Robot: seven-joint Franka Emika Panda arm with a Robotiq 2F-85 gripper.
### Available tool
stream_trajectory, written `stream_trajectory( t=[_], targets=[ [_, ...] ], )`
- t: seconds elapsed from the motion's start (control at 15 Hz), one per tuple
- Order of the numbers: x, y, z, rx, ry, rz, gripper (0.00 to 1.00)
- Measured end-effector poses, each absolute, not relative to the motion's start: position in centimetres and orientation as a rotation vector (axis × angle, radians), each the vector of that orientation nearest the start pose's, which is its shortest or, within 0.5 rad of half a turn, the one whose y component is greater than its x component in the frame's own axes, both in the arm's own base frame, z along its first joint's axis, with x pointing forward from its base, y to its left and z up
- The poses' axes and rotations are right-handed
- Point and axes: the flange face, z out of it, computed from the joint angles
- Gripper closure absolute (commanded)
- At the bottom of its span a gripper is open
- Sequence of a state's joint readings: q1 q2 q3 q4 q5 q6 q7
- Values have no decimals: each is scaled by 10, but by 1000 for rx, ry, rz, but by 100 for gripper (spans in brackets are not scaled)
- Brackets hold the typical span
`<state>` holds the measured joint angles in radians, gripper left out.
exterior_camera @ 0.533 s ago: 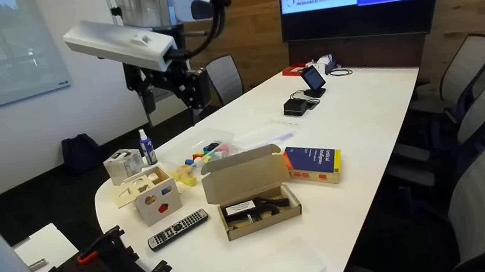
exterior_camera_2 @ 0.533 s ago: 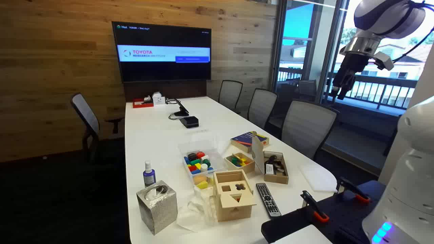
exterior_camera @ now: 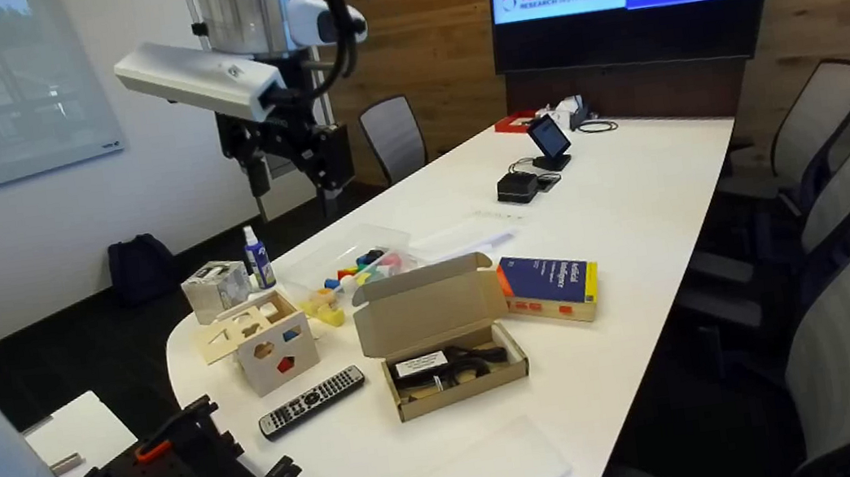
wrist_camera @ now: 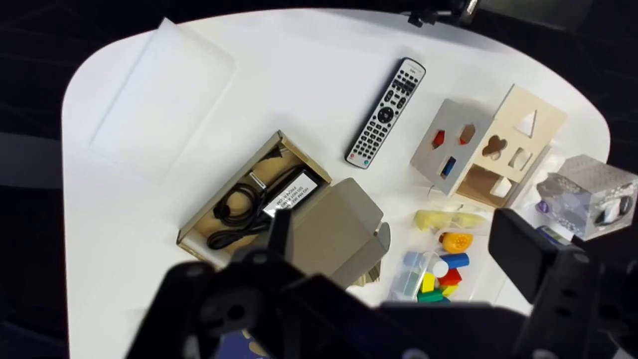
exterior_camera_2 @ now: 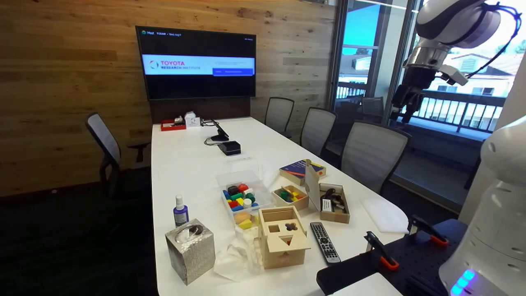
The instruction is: Close the lid of the toy box
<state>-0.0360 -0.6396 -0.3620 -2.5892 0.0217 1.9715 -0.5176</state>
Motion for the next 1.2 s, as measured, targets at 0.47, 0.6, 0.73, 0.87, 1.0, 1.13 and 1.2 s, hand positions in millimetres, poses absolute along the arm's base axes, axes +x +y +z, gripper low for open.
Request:
stream_trajectory(
  t=[0.47, 0.6, 0.73, 0.87, 1.0, 1.13, 1.2],
  targets=[
    [366, 5, 422, -2893, 133, -315, 0],
    [365, 59, 407, -2907, 197, -319, 0],
    [360, 112, 392, -2933, 251, -293, 0],
    [352, 160, 376, -2963, 306, -238, 0],
    [347, 196, 360, -2981, 364, -177, 0],
    [345, 218, 344, -2990, 426, -107, 0],
    [346, 224, 335, -2991, 462, -72, 0]
  ],
)
